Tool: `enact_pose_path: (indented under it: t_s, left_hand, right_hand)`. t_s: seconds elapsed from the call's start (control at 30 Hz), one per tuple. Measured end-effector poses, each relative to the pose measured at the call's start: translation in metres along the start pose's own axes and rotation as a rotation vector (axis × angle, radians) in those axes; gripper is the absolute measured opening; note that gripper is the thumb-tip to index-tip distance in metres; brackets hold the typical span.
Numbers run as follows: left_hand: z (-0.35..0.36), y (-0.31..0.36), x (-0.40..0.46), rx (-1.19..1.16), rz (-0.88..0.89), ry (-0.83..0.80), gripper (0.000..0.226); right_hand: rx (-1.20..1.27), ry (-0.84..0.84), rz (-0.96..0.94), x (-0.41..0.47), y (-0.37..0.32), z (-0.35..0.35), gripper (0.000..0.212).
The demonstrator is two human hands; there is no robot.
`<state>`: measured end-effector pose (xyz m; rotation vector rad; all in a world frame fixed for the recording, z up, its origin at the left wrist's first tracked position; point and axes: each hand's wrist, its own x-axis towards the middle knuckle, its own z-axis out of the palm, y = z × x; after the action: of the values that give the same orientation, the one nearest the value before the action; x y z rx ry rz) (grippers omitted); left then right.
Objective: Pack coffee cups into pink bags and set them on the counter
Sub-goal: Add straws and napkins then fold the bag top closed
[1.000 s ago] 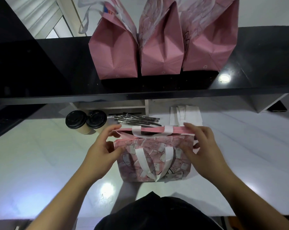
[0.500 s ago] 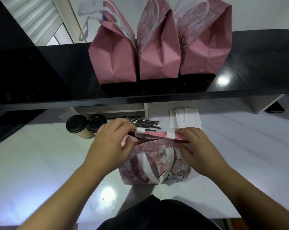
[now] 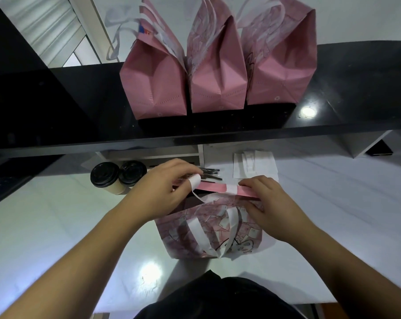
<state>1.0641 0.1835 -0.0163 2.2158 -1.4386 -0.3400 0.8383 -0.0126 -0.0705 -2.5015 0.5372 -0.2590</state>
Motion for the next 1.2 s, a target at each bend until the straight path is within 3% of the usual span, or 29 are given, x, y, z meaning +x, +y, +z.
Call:
enact_pose_path:
  t_s: [0.2, 0.37, 0.53, 0.67, 0.83, 1.03, 1.2]
  left_hand:
    - [0.001, 0.001, -0.008, -0.176, -0.127, 0.086, 0.043]
    - [0.006, 0.010, -0.010, -0.175, -0.172, 0.166, 0.038]
    - [0.002, 0.004, -0.027, -0.134, -0.136, 0.048, 0.027]
    - [0.004, -0.009, -0.055, -0.013, -0.136, -0.020, 0.062]
    - [0.009, -0.020, -0.070, -0.104, -0.103, 0.050, 0.038]
    - [0.023, -0.030, -0.061, -0.040, 0.026, 0.188, 0.040]
    - [0.030, -0.039, -0.055, -0.003, 0.068, 0.218, 0.047]
  right_hand:
    - [-0.011, -0.009, -0.035, 0.000, 0.000, -0.003, 0.033]
    - [-0.048, -0.022, -0.037, 0.001, 0.002, -0.003, 0.033]
    - [-0.059, -0.033, -0.033, 0.001, 0.004, -0.004, 0.031]
    - [-0.073, -0.046, -0.021, 0.002, 0.004, -0.005, 0.030]
    - [-0.085, -0.054, -0.014, 0.005, 0.006, -0.007, 0.028]
    - [-0.108, 0.012, -0.124, 0.005, 0.003, -0.014, 0.027]
    - [-0.289, 0.057, -0.302, 0.004, 0.003, -0.018, 0.016]
